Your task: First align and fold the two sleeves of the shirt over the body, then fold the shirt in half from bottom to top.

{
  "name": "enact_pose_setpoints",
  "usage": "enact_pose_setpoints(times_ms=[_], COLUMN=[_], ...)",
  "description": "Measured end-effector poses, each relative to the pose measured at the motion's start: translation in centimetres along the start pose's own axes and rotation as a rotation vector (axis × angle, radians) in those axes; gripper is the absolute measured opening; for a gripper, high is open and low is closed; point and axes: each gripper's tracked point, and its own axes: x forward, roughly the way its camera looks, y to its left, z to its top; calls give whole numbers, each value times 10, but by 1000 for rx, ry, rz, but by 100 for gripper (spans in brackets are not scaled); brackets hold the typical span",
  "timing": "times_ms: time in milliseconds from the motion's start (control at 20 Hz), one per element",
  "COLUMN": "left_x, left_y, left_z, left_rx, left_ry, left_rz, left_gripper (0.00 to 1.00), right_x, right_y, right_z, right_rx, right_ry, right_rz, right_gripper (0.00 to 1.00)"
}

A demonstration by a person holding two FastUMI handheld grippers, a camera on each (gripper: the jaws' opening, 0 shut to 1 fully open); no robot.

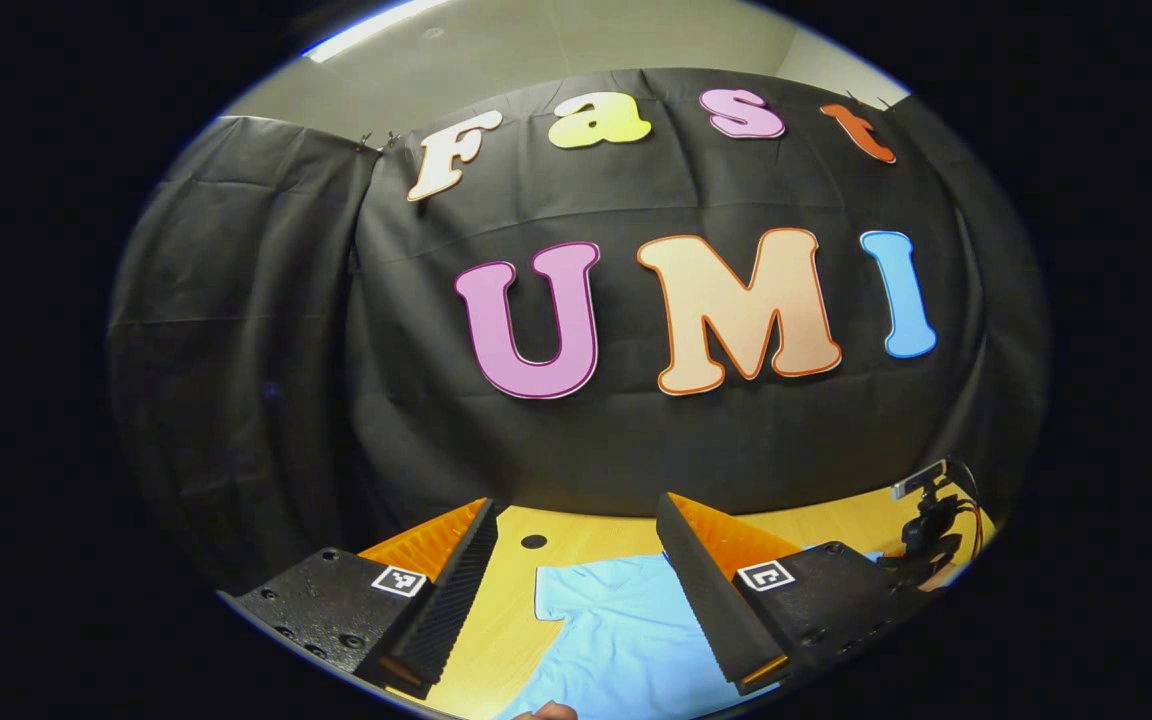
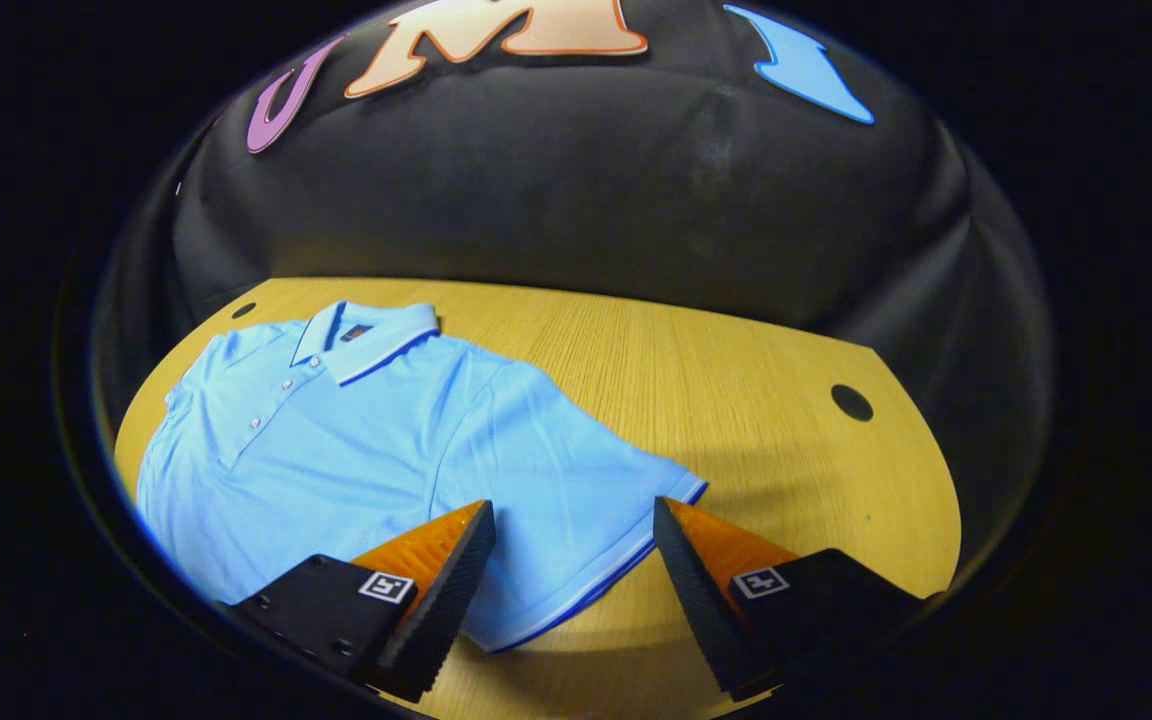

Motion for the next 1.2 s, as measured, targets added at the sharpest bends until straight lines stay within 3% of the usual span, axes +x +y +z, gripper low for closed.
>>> enact_pose_setpoints(times_ms=[150,250,300,350,450,500,550,800,1200], left_x=[3,4,4,4,5,4,4,-1,5], left_y=[-5,-9,-10,-11,-12,-12,-12,-3,33], left_z=[-1,-3,-4,-4,-3,-4,-2,-5,-23], left_rx=[0,-6,-7,-8,-7,-8,-12,-50,-73], left_ry=[3,11,13,15,15,11,8,-6,15], left_rz=[-7,-15,-18,-20,-24,-25,-25,-29,-51], left_gripper=[96,96,96,96,96,96,96,96,96], right_x=[0,2,2,1,-1,-1,-1,-15,-38], right_y=[8,12,18,22,28,28,28,38,99], right_z=[-4,-3,-2,-3,0,1,1,30,72], right_rx=[37,23,22,16,30,46,57,91,37], right_ry=[11,-3,-4,-6,-8,-7,-7,-67,-151], right_rz=[46,65,82,82,92,85,78,80,107], right_gripper=[97,81,58,47,10,11,5,4,4])
